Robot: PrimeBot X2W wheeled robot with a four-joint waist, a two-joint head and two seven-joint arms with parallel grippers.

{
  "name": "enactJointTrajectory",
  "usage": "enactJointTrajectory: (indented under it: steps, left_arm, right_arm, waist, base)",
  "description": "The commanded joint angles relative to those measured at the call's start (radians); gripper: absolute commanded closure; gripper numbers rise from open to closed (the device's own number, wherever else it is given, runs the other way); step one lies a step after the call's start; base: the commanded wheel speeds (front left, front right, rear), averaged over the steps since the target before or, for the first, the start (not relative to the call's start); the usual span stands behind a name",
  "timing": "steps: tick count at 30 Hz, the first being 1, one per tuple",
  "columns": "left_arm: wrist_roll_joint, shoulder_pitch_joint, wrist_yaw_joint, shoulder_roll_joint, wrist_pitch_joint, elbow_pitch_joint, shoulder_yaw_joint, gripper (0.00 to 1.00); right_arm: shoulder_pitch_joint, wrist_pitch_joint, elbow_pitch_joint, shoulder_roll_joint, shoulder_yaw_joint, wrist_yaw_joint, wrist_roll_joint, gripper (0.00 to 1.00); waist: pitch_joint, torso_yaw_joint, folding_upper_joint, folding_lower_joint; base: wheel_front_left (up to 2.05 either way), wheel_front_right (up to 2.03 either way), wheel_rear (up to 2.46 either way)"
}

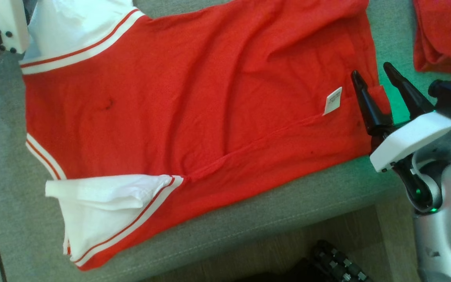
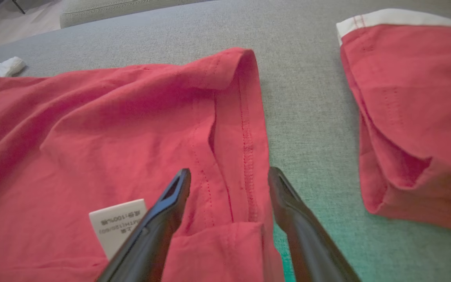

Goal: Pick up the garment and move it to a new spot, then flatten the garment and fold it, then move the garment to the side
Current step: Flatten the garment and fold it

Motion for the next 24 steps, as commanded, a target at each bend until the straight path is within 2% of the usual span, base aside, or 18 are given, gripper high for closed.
enactJointTrajectory:
  steps: [1, 2, 3, 4, 8, 13, 19, 24]
  left_arm:
    - [-0.007, -0.032, 0.001, 0.052, 0.008, -0.011, 0.015, 0.52]
    - [-0.013, -0.032, 0.001, 0.053, 0.003, -0.01, 0.009, 0.61]
    - [-0.018, -0.032, 0.001, 0.054, -0.004, -0.01, 0.004, 0.76]
    - [-0.024, -0.032, 0.001, 0.055, -0.013, -0.01, 0.001, 1.0]
    - [-0.042, -0.033, 0.001, 0.063, -0.054, -0.012, -0.022, 1.0]
    - [-0.062, -0.039, 0.001, 0.068, -0.086, 0.003, -0.049, 1.0]
    - [-0.06, -0.058, 0.001, 0.054, -0.178, 0.002, -0.09, 1.0]
    - [-0.074, -0.068, 0.001, 0.05, -0.206, 0.016, -0.111, 1.0]
  right_arm:
    - [-0.013, 0.0, -0.035, -0.006, 0.016, 0.0, 0.006, 0.0]
    - [-0.016, 0.003, -0.034, -0.006, 0.017, 0.0, 0.008, 0.0]
    - [-0.022, 0.006, -0.032, -0.004, 0.017, 0.0, 0.015, 0.0]
    - [-0.031, 0.011, -0.028, 0.001, 0.016, 0.0, 0.037, 0.0]
    - [-0.096, 0.052, 0.008, 0.017, 0.012, 0.0, 0.135, 0.0]
    - [-0.167, 0.06, 0.065, 0.02, 0.011, 0.0, 0.142, 0.0]
    - [-0.345, 0.106, 0.249, 0.027, -0.051, 0.0, 0.125, 0.0]
    - [-0.418, 0.147, 0.337, 0.032, -0.066, 0.0, 0.158, 0.0]
  waist:
    - [-0.004, 0.001, 0.0, 0.0]
    - [-0.006, 0.0, 0.0, 0.0]
    - [-0.008, -0.001, 0.0, 0.0]
    - [-0.009, -0.002, 0.0, 0.0]
    - [-0.01, -0.004, 0.0, 0.0]
    - [-0.011, -0.003, 0.0, 0.0]
    - [-0.015, 0.046, 0.0, 0.0]
    - [-0.016, 0.062, 0.0, 0.0]
  base:
    - [0.0, 0.0, 0.0]
    - [0.0, 0.0, 0.0]
    - [0.0, 0.0, 0.0]
    - [0.0, 0.0, 0.0]
    - [0.0, 0.0, 0.0]
    - [0.0, 0.0, 0.0]
    - [0.0, 0.0, 0.0]
    - [0.0, 0.0, 0.0]
